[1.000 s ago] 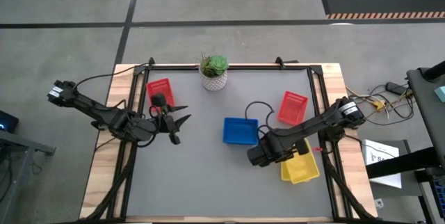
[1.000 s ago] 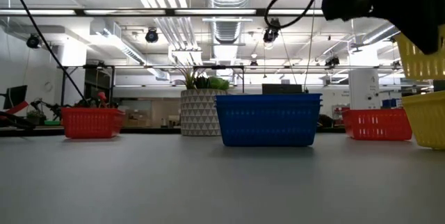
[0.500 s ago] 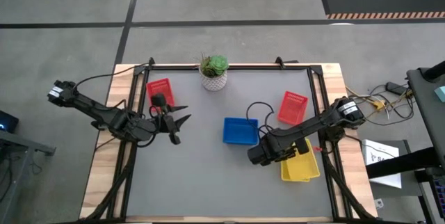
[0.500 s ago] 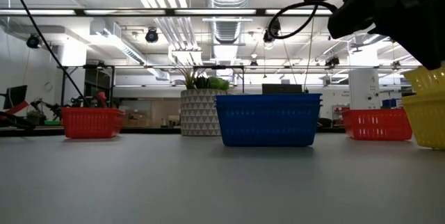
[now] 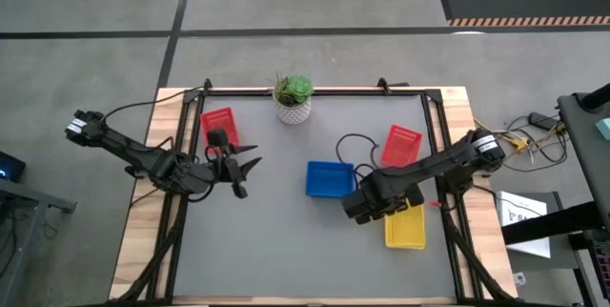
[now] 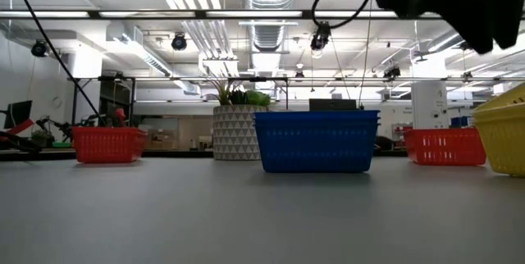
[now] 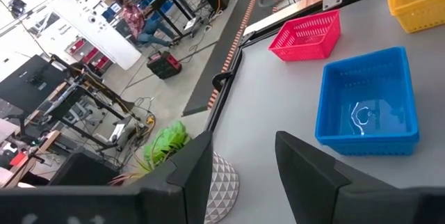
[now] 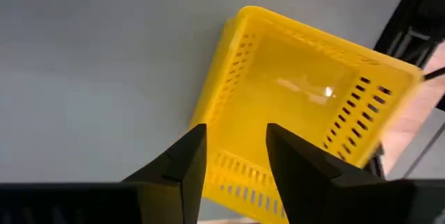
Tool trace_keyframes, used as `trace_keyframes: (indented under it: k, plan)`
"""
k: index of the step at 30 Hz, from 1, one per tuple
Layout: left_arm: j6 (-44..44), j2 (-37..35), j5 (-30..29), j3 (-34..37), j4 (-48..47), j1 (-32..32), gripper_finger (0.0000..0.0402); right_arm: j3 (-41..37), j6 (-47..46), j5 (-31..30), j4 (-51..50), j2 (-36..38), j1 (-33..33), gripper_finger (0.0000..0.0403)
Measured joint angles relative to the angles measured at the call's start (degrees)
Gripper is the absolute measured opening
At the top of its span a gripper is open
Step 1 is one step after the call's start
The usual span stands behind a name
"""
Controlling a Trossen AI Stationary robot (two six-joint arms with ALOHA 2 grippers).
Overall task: Stack baskets by color
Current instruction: Stack the left yellow basket on the yellow baskets, then stack the right red basket on the red baskets
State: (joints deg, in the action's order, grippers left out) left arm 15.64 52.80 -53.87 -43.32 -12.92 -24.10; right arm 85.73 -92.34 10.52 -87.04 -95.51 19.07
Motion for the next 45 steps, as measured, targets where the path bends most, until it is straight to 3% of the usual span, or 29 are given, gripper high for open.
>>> trace_keyframes:
  k: [4, 9, 11, 22, 30, 36, 41, 45]
  plan:
    - [0.8, 0.0, 0.0, 0.5, 0.5, 0.0, 0.0141, 0.9, 0.9, 0.0, -3.2, 1.6, 0.7, 0.0119]
    - [1.2, 0.0, 0.0, 0.7, 0.9, 0.0, 0.0141, -3.1, 1.2, 1.0, -3.1, 4.9, 3.8, 0.0033]
    - [1.2, 0.0, 0.0, 0.7, 1.2, 0.0, 0.0141, -5.4, 1.0, 1.9, -2.9, 6.2, 4.9, 0.0017]
    - [1.7, 0.0, 0.0, 0.7, 2.3, 0.1, 0.0141, -15.7, 1.6, 7.9, -2.9, 12.9, 7.4, 0.0009]
    - [1.8, 0.0, 0.0, 0.7, 3.9, 0.1, 0.0141, -20.8, 0.4, 5.8, -0.9, 14.8, 7.5, 0.0008]
    - [1.8, 0.0, 0.0, 0.8, 3.9, 0.1, 0.0141, -24.9, 0.8, 5.5, 6.2, 14.4, 7.6, 0.0008]
    - [1.8, 0.0, 0.0, 0.8, 3.9, 0.1, 0.0141, -23.5, 0.8, 4.9, 6.3, 14.4, 7.6, 0.0008]
    - [1.8, 0.0, 0.0, 0.9, 3.9, 0.1, 0.0141, -19.9, 2.4, -1.9, 6.0, 14.8, 7.6, 0.0008]
